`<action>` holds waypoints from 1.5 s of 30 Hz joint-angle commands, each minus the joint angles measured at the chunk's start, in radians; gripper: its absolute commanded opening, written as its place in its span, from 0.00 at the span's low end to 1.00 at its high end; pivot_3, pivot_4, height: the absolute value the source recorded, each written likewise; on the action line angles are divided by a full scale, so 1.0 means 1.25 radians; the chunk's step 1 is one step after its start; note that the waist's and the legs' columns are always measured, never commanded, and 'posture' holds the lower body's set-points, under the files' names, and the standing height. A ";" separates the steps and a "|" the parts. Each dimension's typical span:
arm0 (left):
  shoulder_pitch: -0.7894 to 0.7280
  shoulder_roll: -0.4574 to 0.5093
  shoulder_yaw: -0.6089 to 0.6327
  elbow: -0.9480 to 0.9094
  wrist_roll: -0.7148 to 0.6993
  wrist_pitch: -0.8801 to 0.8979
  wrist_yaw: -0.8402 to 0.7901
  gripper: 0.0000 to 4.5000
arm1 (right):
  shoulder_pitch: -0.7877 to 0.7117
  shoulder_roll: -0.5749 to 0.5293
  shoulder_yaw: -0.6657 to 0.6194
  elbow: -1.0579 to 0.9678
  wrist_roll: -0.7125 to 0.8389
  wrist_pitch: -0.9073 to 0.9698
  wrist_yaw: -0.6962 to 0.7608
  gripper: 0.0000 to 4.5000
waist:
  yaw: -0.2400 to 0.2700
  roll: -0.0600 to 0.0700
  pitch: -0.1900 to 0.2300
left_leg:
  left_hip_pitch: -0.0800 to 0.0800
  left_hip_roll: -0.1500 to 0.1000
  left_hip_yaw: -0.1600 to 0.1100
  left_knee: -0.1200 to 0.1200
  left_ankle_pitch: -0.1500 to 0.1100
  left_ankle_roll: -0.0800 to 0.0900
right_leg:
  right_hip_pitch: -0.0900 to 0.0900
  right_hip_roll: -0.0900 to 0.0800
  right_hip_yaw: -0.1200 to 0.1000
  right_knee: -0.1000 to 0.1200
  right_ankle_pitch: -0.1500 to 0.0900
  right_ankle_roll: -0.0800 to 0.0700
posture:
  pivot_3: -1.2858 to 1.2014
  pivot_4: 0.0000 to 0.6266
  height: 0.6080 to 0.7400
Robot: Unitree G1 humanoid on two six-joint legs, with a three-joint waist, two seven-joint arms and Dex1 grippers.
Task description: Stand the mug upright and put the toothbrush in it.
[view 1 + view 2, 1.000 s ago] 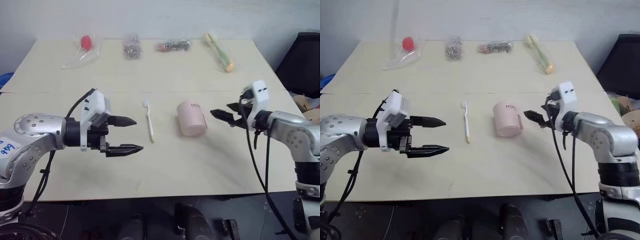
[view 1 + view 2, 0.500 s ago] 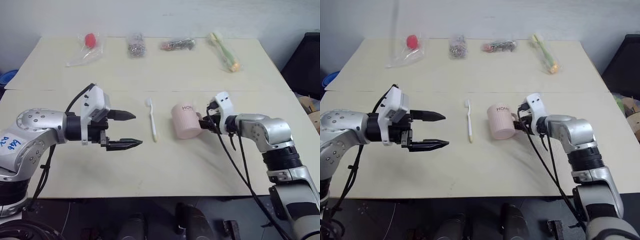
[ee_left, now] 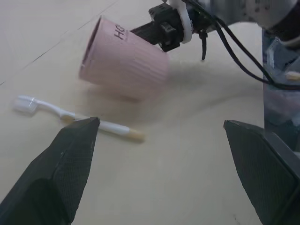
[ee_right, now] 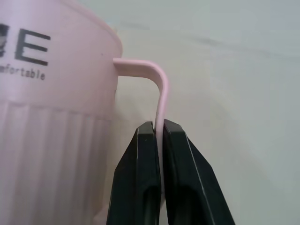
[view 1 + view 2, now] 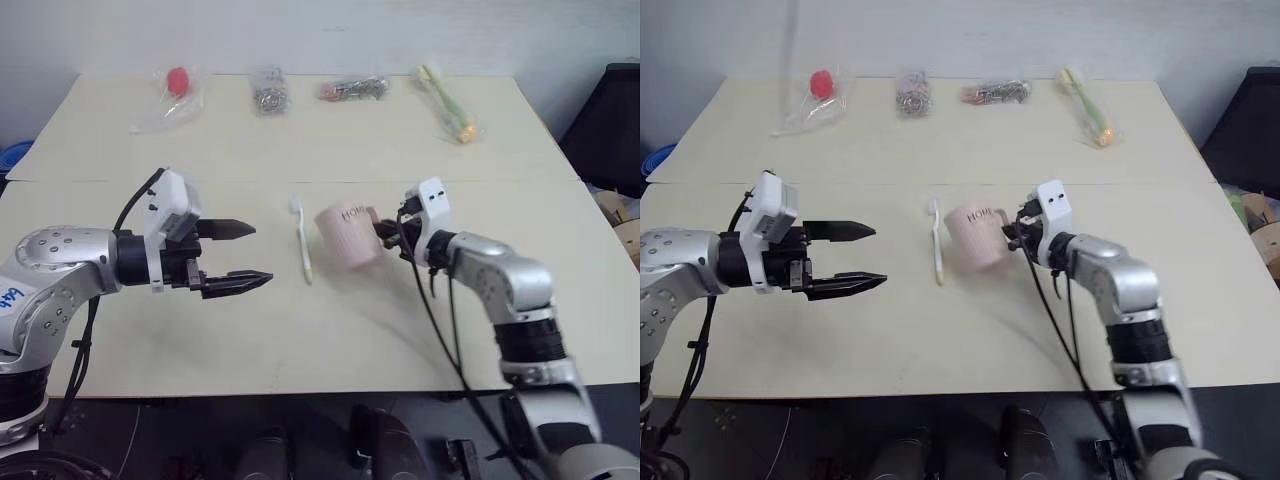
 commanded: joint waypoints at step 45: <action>-0.041 -0.006 -0.011 0.008 -0.030 0.023 -0.009 1.00 | 0.252 0.075 0.073 -0.031 -0.271 -0.603 -0.070 0.99 | -0.020 0.001 0.000 | 0.006 0.001 -0.001 -0.001 0.000 0.000 | 0.001 0.001 0.009 0.002 -0.001 -0.001 | 0.52 0.24 1.00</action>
